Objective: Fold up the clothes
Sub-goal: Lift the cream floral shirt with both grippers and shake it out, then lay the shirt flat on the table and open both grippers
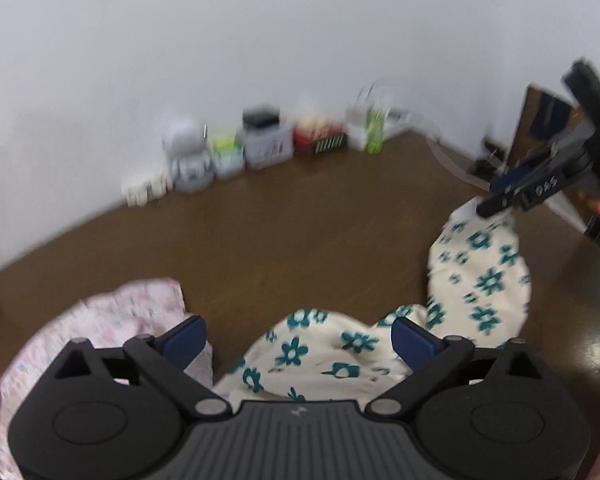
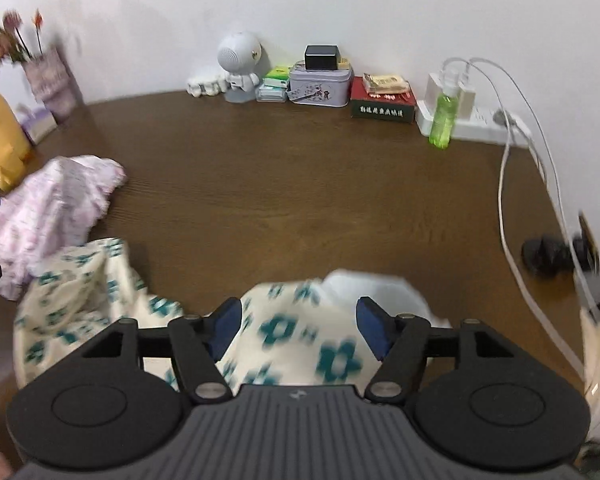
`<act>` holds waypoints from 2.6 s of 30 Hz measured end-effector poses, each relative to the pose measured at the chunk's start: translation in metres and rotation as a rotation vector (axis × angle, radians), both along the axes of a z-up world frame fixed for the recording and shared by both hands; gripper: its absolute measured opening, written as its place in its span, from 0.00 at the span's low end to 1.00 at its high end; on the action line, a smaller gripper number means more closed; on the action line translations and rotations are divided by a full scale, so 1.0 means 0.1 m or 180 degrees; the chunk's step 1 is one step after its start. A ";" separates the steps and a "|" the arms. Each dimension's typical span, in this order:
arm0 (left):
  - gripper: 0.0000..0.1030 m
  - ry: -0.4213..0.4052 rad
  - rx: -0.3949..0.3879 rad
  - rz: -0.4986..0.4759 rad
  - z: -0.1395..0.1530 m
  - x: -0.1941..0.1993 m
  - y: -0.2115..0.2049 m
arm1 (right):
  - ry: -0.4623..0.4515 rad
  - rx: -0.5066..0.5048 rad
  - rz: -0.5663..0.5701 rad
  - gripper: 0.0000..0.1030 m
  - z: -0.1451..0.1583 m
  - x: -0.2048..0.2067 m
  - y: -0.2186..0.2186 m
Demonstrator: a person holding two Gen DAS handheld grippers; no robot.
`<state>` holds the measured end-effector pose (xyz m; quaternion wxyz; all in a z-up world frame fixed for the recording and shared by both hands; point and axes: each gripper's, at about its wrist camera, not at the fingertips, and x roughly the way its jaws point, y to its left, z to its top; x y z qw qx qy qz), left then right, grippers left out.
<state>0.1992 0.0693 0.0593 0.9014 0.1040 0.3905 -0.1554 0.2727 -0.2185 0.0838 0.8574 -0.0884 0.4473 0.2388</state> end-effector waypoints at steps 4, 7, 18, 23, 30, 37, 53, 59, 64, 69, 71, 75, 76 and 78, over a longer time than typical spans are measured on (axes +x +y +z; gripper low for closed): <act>0.94 0.0350 0.0036 0.0061 -0.28 0.18 -0.08 | 0.0269 -0.0240 0.0119 0.62 -0.18 0.30 0.25; 0.90 0.0480 0.0094 0.0070 -0.41 0.19 -0.12 | 0.0428 -0.0385 0.0184 0.57 -0.34 0.41 0.34; 0.17 0.0702 0.0300 0.0042 -0.63 -0.03 -0.19 | 0.0549 -0.0497 0.0501 0.05 -0.48 0.24 0.21; 0.09 0.0481 0.0244 0.0082 -0.49 -0.29 -0.08 | 0.0287 -0.0325 0.0677 0.04 -0.18 -0.15 0.01; 0.07 0.0187 0.0047 0.0398 -0.18 -0.36 0.15 | -0.0047 0.0038 0.0464 0.03 0.17 -0.37 -0.38; 0.06 -0.0447 -0.0008 0.0816 0.55 0.55 0.12 | -0.0543 0.0123 -0.0050 0.03 0.55 0.27 -0.26; 0.06 -0.0776 0.0278 0.0773 0.05 -0.12 -0.10 | -0.0860 0.0061 -0.0175 0.03 0.39 0.24 -0.57; 0.06 -0.0352 0.0094 0.0737 -0.62 -0.39 -0.16 | -0.0151 0.0109 -0.0267 0.03 -0.59 -0.13 -0.79; 0.37 -0.0126 -0.0044 0.0879 -0.65 -0.49 0.02 | 0.0078 0.0216 -0.0332 0.10 -0.71 -0.27 -0.94; 0.70 -0.0229 -0.0105 0.1032 -0.40 -0.68 0.24 | -0.0034 0.0460 -0.0404 0.41 -0.36 -0.22 -1.07; 0.79 -0.0364 -0.0076 0.1060 -0.23 -0.62 0.25 | -0.0087 0.0340 -0.0299 0.51 -0.33 -0.02 -0.94; 0.81 -0.0411 0.0112 0.0996 -0.08 -0.37 0.12 | -0.0125 -0.0004 -0.0031 0.64 -0.37 0.47 -0.59; 0.81 -0.0332 0.0184 0.0964 -0.13 -0.30 0.08 | -0.0134 -0.0090 0.0037 0.64 -0.38 0.59 -0.50; 0.81 -0.0175 0.0327 0.0898 -0.22 -0.17 0.01 | -0.0153 -0.0262 0.0171 0.64 -0.41 0.83 -0.32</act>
